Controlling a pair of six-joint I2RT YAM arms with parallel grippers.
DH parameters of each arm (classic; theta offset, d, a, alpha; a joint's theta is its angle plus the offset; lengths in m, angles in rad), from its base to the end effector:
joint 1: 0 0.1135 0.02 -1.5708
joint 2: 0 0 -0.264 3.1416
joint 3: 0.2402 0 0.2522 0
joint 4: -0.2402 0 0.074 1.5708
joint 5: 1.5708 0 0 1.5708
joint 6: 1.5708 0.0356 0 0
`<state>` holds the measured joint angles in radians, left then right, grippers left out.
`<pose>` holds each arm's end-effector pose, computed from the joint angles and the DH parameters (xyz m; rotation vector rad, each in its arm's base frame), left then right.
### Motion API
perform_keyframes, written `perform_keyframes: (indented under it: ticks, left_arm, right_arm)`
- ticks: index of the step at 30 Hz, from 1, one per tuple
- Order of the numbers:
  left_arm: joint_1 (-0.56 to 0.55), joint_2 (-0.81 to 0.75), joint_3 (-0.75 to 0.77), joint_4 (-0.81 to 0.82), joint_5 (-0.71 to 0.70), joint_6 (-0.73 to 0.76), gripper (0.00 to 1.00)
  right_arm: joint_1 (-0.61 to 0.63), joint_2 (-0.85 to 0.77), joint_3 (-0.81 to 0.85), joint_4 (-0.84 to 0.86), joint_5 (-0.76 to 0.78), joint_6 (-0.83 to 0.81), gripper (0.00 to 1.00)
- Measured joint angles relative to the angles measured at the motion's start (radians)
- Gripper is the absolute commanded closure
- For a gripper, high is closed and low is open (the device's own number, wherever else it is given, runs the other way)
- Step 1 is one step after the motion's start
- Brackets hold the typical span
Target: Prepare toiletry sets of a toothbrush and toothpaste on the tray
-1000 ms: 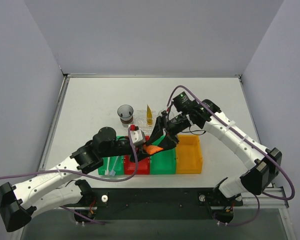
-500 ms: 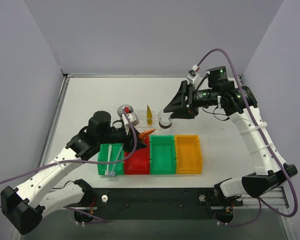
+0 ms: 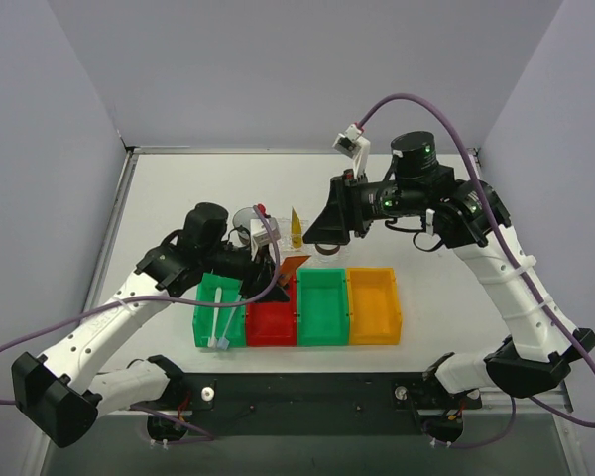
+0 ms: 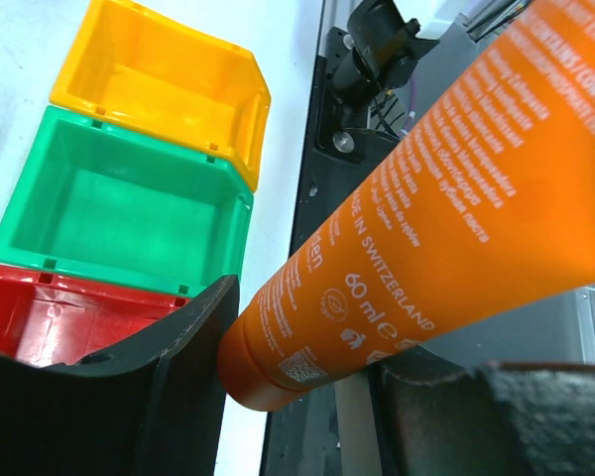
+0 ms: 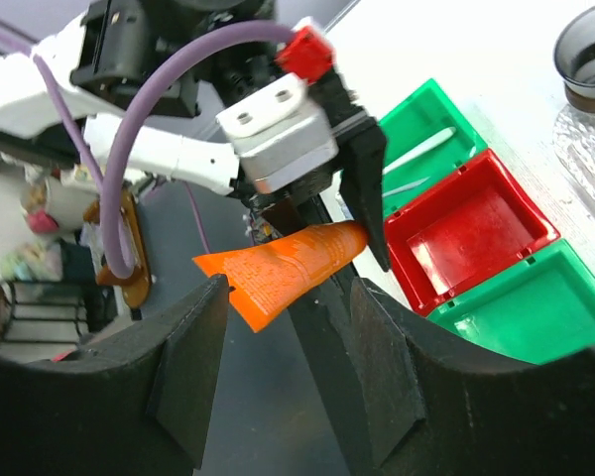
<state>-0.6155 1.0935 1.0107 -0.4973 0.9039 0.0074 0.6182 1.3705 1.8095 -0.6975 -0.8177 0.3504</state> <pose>0.1701 -0.1545 0.3349 1.1725 1.8374 -1.3176 0.1958 0.1711 0.5055 -0.8745 1.7836 1.3981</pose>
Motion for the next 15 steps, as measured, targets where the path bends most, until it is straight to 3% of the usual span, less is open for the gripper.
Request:
perform_keyframes:
  ticks: [5,15]
  left_arm:
    - [0.002,0.016,0.004,-0.008,0.042,-0.003,1.00]
    - [0.002,0.061,0.024,-0.018,0.082,0.001,1.00]
  right_arm:
    - [0.075,-0.004,-0.013,0.013,0.026,-0.079,0.54]
    - [0.109,-0.042,-0.087,0.033,0.079,-0.147,0.55]
